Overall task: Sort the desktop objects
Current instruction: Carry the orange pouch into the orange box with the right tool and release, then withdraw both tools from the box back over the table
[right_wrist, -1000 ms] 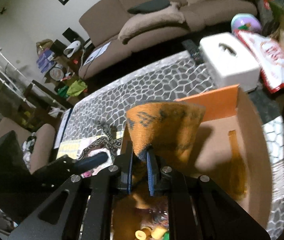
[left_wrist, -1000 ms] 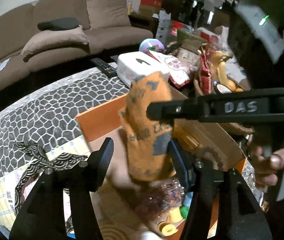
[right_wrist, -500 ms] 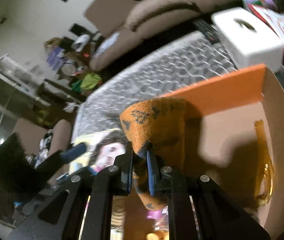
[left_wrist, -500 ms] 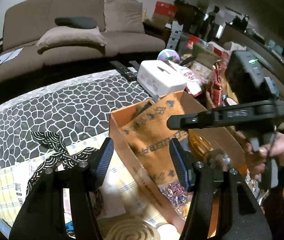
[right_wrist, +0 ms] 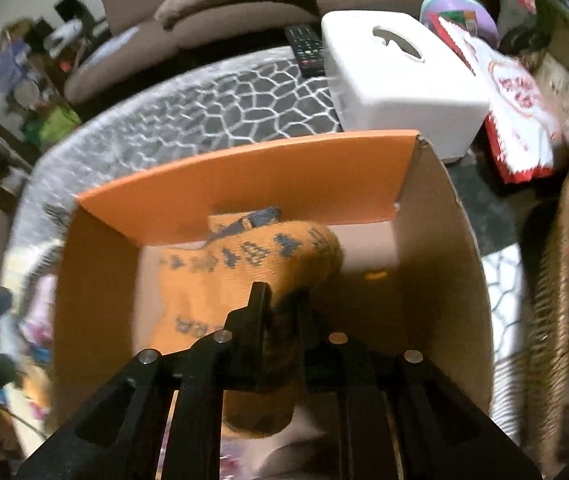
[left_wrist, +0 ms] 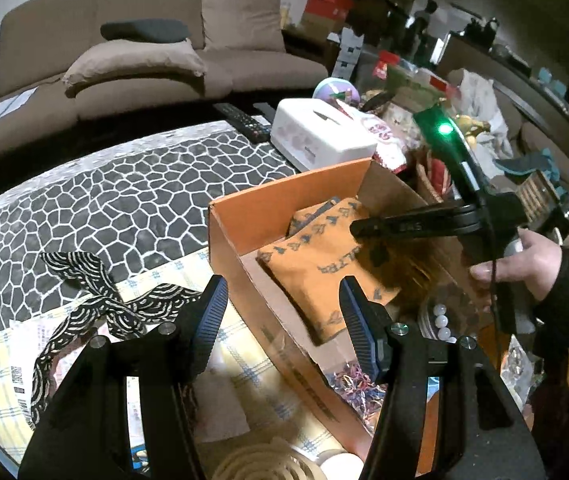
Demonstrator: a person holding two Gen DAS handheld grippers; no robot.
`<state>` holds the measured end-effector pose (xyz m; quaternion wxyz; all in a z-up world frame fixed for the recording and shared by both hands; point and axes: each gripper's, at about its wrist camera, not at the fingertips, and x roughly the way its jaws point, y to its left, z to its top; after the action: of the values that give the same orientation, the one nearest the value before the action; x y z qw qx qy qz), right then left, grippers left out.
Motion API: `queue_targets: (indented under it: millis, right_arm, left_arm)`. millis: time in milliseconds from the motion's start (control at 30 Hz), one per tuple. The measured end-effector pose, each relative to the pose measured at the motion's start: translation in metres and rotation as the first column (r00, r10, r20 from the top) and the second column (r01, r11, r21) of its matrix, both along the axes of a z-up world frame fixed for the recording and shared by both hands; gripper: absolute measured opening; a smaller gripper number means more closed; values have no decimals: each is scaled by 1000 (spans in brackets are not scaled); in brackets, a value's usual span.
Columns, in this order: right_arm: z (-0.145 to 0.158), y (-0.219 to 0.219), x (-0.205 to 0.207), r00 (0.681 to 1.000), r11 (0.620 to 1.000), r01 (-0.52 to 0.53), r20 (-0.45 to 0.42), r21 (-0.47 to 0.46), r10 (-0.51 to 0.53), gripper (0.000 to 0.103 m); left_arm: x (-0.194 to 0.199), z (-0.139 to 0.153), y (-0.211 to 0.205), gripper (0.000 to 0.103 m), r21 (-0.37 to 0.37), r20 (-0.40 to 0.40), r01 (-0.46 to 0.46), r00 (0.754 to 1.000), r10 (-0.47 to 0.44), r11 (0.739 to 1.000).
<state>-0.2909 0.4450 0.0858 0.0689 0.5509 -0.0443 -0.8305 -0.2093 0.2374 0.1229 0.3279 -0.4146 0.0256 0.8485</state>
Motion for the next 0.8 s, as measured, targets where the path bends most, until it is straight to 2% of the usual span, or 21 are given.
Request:
queue_targets:
  millis: [100,200,367,500,633,733,800]
  right_arm:
    - [-7,-2,-4,1000,999,-4,0,39,4,14]
    - [-14,-6,-6,1000,991,-9,10,133,8,16]
    - [-12,-16,-3,999,959,-43,4,278,44,28]
    - [3,-13,3,999,954,-27,-21,298,35,40]
    - [29,-11,19,998,961,-16,-55,276,33,41]
    - [42,-14,28,997,963,-18,-69,268,37,45]
    - [51,-16,38,996,964,-19,-80,267,42,46]
  left_arm:
    - [2,-2,5,55,-12,-2,9,1000,-9,1000]
    - [4,-3,10,55,-28,-2,19,1000,-19,999]
    - [6,-4,15,55,-31,7,27,1000,-27,999]
    - [9,-3,16,55,-28,17,26,1000,-26,999]
    - [15,2,15,56,-28,23,16,1000,-15,999]
    - [21,8,14,64,-27,21,6,1000,-6,1000]
    - [26,13,11,74,-23,19,-11,1000,11,1000]
